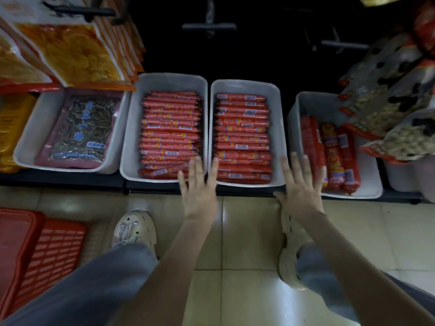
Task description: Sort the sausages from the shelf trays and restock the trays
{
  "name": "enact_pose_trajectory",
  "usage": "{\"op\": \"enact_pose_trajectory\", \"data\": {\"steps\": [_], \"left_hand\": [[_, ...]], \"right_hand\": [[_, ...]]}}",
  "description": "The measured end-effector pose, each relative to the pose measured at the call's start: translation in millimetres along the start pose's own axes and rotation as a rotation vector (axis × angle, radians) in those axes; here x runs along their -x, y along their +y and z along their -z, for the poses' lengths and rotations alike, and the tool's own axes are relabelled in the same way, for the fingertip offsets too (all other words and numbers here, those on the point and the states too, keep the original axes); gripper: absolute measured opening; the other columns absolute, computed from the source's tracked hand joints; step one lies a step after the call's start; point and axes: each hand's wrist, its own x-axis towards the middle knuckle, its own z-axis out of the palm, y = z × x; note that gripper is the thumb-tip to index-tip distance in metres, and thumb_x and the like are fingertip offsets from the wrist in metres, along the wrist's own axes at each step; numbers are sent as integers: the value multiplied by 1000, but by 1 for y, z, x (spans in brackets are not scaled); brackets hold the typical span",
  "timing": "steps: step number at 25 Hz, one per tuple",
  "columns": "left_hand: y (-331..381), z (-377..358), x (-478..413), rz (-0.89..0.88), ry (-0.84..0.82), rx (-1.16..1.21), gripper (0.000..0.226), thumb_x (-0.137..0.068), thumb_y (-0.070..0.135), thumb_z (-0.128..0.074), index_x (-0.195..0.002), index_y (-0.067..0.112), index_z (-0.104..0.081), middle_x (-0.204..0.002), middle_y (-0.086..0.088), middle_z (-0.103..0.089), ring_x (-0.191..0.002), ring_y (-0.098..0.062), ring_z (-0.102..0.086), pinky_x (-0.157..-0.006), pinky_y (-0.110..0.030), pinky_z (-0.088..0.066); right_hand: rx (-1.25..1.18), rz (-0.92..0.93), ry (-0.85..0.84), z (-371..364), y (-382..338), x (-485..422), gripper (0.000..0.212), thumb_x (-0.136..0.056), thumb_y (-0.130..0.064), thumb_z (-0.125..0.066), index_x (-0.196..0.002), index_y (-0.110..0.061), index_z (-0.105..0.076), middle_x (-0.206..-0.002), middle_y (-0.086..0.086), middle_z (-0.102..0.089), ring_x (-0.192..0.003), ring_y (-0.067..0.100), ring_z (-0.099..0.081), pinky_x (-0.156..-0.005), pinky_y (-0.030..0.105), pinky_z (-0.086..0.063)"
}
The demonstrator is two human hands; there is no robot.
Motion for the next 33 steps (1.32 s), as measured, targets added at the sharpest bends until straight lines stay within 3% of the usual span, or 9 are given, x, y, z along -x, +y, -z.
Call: {"op": "enact_pose_trajectory", "data": {"steps": [4,8,11,14,17,20,25,31,33], "left_hand": [[47,-23,-1,-418,19,-5,75,-99,13,-43,-145,33,13,-156,-6,14,-143,-20,17,-106,-38,32],[73,-33,-18,-485,-36,-42,64,-100,13,-37,-152,26,-1,-160,-5,-4,-147,-19,2,-110,-35,21],[87,-39,-16,-519,40,14,58,-87,5,-41,-141,23,-44,-146,-7,-44,-139,-23,-35,-119,-38,-4],[89,-46,-19,-498,96,162,53,-71,5,-32,-104,14,-72,-114,-6,-69,-115,-28,-61,-107,-37,-27],[90,-43,-22,-501,112,222,53,-66,4,-29,-94,12,-73,-103,-3,-73,-111,-28,-63,-105,-35,-27],[91,-46,-16,-525,137,239,53,-65,2,-29,-92,11,-73,-98,0,-74,-110,-26,-64,-104,-34,-29],[100,-49,-8,-529,163,233,52,-69,1,-32,-98,14,-74,-97,0,-74,-112,-25,-63,-105,-36,-28],[102,-47,-7,-459,150,-6,51,-80,7,-31,-108,16,-72,-111,-8,-70,-118,-31,-58,-109,-39,-21],[109,-34,-10,-374,-17,-66,51,-87,6,-29,-125,18,-61,-136,-15,-54,-135,-32,-39,-116,-40,-7]], "right_hand": [[-161,-60,-23,-15,47,7,79,-92,-30,-56,-152,-15,-6,-160,4,-5,-146,30,5,-115,50,4],[-219,-63,-15,-20,57,-7,76,-95,-32,-51,-152,-20,-3,-160,0,2,-146,30,10,-116,49,0],[-228,-75,4,-26,62,-11,79,-92,-35,-56,-152,-19,-8,-160,6,-6,-144,41,-6,-112,59,-19],[-387,-101,-11,-27,59,-13,81,-90,-38,-57,-152,-24,-7,-159,11,0,-141,45,-11,-111,60,-23],[-623,-244,-33,-21,67,-12,98,-82,-39,-68,-150,-36,2,-157,14,1,-143,38,-6,-113,54,-18],[-335,-240,4,-32,79,6,111,-76,-45,-72,-151,-28,8,-158,14,-8,-145,36,-4,-114,59,-5],[-367,-266,-42,-43,90,3,100,-78,-61,-60,-152,-24,-3,-158,2,-18,-145,34,-3,-112,57,1],[-338,-225,-67,-42,97,3,93,-85,-50,-59,-151,-26,1,-158,-3,-14,-146,30,3,-115,52,5],[-370,-248,-116,-38,97,1,92,-86,-47,-59,-152,-25,1,-159,-3,-10,-146,27,6,-114,50,7]]}}
